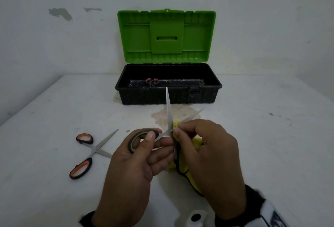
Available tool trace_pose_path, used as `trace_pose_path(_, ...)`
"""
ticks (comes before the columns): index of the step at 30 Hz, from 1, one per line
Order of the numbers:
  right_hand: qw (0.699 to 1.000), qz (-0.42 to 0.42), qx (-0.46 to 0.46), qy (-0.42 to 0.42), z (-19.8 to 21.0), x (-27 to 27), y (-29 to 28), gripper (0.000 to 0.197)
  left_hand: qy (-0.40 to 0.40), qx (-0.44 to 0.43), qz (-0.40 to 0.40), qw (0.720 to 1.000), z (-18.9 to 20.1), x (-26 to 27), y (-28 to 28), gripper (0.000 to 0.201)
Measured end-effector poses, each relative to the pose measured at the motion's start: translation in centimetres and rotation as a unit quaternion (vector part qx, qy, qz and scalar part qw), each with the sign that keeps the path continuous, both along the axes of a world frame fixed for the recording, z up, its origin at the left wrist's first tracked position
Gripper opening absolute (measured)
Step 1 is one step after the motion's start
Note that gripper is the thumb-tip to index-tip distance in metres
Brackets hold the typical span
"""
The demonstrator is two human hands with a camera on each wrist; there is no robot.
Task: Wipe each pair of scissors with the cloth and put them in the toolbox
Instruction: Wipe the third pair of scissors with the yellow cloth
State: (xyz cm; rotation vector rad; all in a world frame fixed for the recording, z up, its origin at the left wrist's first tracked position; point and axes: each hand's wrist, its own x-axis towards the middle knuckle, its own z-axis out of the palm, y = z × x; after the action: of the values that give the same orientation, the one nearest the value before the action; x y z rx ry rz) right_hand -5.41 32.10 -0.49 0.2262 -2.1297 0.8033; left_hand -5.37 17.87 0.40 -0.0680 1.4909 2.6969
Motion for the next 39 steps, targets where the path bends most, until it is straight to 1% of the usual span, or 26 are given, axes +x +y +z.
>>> trace_pose_path(1,1.000,-0.004,-0.006,-0.003,0.0,0.0,0.2,0.013,0.000,0.000,-0.001,1.000,-0.1,0.0,-0.1,0.029)
trace_pose_path(3,0.999,0.005,-0.048,-0.024,0.9,0.0,0.8,0.006,-0.001,-0.002,-0.002,1.000,-0.2,0.0,-0.2,0.028)
trace_pose_path(6,0.996,-0.007,-0.084,-0.039,1.8,-0.4,1.3,0.006,-0.005,-0.004,-0.002,1.000,-0.4,0.0,-0.1,0.029)
trace_pose_path(9,0.995,0.031,-0.064,-0.064,1.6,0.1,0.4,0.002,-0.006,0.000,-0.004,1.000,-0.4,-0.2,-0.2,0.032)
trace_pose_path(10,0.996,0.035,-0.054,-0.063,1.4,0.3,0.1,0.003,-0.005,-0.001,-0.005,1.000,-0.4,-0.3,-0.2,0.032)
trace_pose_path(11,0.996,0.036,-0.051,-0.058,1.3,0.4,0.2,0.005,-0.005,-0.004,-0.006,1.000,-0.4,-0.3,-0.2,0.032)
trace_pose_path(13,0.996,0.021,-0.063,-0.055,1.2,0.1,0.6,0.002,-0.006,-0.006,-0.008,1.000,-0.5,-0.3,-0.2,0.032)
trace_pose_path(16,0.996,-0.009,-0.076,-0.049,1.2,-0.2,1.0,0.006,-0.007,-0.005,-0.011,1.000,-0.6,-0.3,-0.3,0.033)
trace_pose_path(20,0.997,0.024,-0.062,-0.035,1.2,0.4,0.3,0.003,0.006,-0.007,-0.011,1.000,-0.4,-0.4,-0.6,0.034)
trace_pose_path(25,0.995,-0.009,-0.095,-0.029,1.1,-0.1,1.2,0.007,0.007,-0.007,-0.011,1.000,-0.7,-0.5,-0.7,0.033)
trace_pose_path(29,0.997,0.023,-0.068,-0.036,0.7,0.5,0.4,0.003,0.017,-0.024,-0.002,1.000,-1.0,-0.7,-0.8,0.032)
trace_pose_path(31,0.996,0.022,-0.083,-0.037,0.8,0.3,0.7,0.005,0.023,-0.031,0.001,0.999,-1.2,-0.7,-0.8,0.029)
trace_pose_path(35,0.989,-0.012,-0.133,-0.056,0.9,-0.6,1.8,0.010,0.030,-0.040,0.007,0.999,-1.5,-0.7,-0.8,0.025)
trace_pose_path(39,0.984,-0.028,-0.158,-0.082,0.5,-1.4,2.3,0.007,0.026,-0.040,0.006,0.999,-1.7,-0.9,-0.8,0.025)
